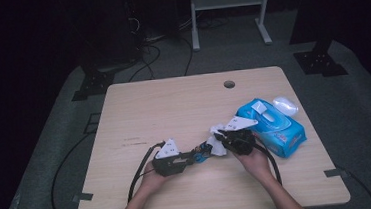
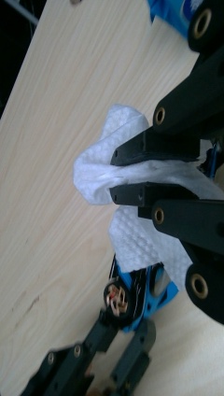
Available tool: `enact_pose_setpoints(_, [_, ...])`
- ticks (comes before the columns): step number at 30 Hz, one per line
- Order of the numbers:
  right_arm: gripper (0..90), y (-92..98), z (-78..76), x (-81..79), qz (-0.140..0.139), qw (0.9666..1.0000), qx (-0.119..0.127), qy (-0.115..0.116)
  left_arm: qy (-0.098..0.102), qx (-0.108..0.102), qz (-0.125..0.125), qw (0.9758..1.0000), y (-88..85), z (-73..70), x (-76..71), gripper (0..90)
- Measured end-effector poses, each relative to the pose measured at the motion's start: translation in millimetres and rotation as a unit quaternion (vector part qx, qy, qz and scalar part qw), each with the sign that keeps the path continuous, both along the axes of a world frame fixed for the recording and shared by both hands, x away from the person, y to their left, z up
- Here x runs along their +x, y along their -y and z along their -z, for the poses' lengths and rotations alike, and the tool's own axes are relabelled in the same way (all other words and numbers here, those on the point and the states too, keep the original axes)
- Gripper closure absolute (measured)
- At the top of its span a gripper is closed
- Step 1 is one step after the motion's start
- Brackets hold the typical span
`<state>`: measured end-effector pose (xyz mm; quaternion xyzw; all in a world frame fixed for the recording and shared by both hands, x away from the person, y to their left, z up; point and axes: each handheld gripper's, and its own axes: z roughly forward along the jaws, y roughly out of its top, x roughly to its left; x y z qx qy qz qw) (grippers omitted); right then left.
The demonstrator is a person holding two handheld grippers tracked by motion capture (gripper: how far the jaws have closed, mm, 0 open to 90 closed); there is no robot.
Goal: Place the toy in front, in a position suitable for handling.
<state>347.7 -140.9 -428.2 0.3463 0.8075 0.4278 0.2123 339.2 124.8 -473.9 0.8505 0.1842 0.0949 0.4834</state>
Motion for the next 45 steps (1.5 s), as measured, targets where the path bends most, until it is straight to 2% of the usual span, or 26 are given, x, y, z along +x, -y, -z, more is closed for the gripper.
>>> enact_pose_setpoints(3, [80.0,-1.3,-0.6,0.1,-0.002,1.0000,-0.003,0.000,0.000,0.001,-0.001,1.0000,0.2,-0.4,-0.5,72.6])
enact_pose_setpoints(7, [80.0,10.9,-1.4,4.4,0.020,0.9998,-0.001,-0.001,0.000,0.001,0.000,1.0000,-0.2,-0.4,-0.4,72.7])
enact_pose_setpoints(9, [80.2,13.7,-1.0,4.9,0.021,0.9997,0.005,-0.007,0.000,0.001,0.001,1.0000,-0.3,-0.3,-0.3,72.7])
enact_pose_setpoints(11, [80.2,9.3,-0.7,3.0,0.018,0.9998,0.003,-0.005,-0.001,-0.001,0.000,1.0000,-0.4,-0.1,0.2,72.6])
enact_pose_setpoints(14, [80.2,-5.7,-0.8,-1.4,-0.013,0.9998,0.006,-0.011,0.000,-0.001,0.000,1.0000,-0.3,-0.1,0.0,72.7])
enact_pose_setpoints(17, [80.1,-13.2,-0.8,-4.2,-0.022,0.9997,-0.005,-0.003,0.000,-0.001,-0.001,1.0000,-0.2,-0.2,-0.1,72.6])
enact_pose_setpoints(18, [80.0,-13.5,-2.0,-3.4,-0.023,0.9996,-0.017,0.003,0.001,0.000,-0.001,1.0000,-0.3,-0.2,-0.2,72.6])
enact_pose_setpoints(21, [80.0,-1.0,-1.8,1.9,0.003,0.9997,-0.024,0.009,0.000,-0.002,-0.001,1.0000,-0.3,0.1,-0.3,72.6])
enact_pose_setpoints(23, [80.1,10.2,-1.5,6.4,0.020,0.9998,-0.005,-0.004,0.000,-0.003,0.000,1.0000,-0.2,0.3,-0.2,72.8])
enact_pose_setpoints(25, [80.1,14.5,-1.1,8.1,0.028,0.9996,-0.002,-0.005,-0.001,-0.002,0.000,1.0000,0.1,0.5,-0.2,72.9])
enact_pose_setpoints(26, [80.1,15.6,-0.9,8.1,0.028,0.9995,0.006,-0.011,-0.001,-0.002,0.000,1.0000,0.3,0.8,-0.2,72.9])
enact_pose_setpoints(30, [80.0,7.5,-0.7,4.9,0.008,0.9999,0.008,-0.010,-0.001,-0.002,0.002,1.0000,1.4,1.6,0.0,72.9])
enact_pose_setpoints(32, [79.9,0.5,-0.5,2.8,-0.001,1.0000,-0.001,-0.006,-0.002,-0.001,0.002,1.0000,1.2,1.5,0.2,73.1])
enact_pose_setpoints(35, [80.0,6.4,-1.6,5.8,0.012,0.9999,-0.005,-0.005,-0.001,-0.003,0.001,1.0000,0.2,0.2,-0.5,73.7])
enact_pose_setpoints(37, [80.0,12.8,-1.4,7.8,0.023,0.9997,0.004,-0.011,-0.001,-0.004,0.002,1.0000,0.1,-0.1,-0.6,74.1])
enact_pose_setpoints(40, [80.2,11.3,-1.7,6.7,0.026,0.9996,0.003,-0.012,0.000,-0.004,0.002,1.0000,0.6,0.2,-0.5,74.3])
enact_pose_setpoints(43, [80.2,-6.8,-1.3,2.8,-0.003,0.9999,0.002,-0.011,0.000,-0.003,0.003,1.0000,0.5,0.3,0.1,74.2])
enact_pose_setpoints(45, [80.1,-20.3,-0.6,-1.2,-0.034,0.9992,0.010,-0.016,0.000,-0.003,0.002,1.0000,0.9,0.2,-0.4,74.2])
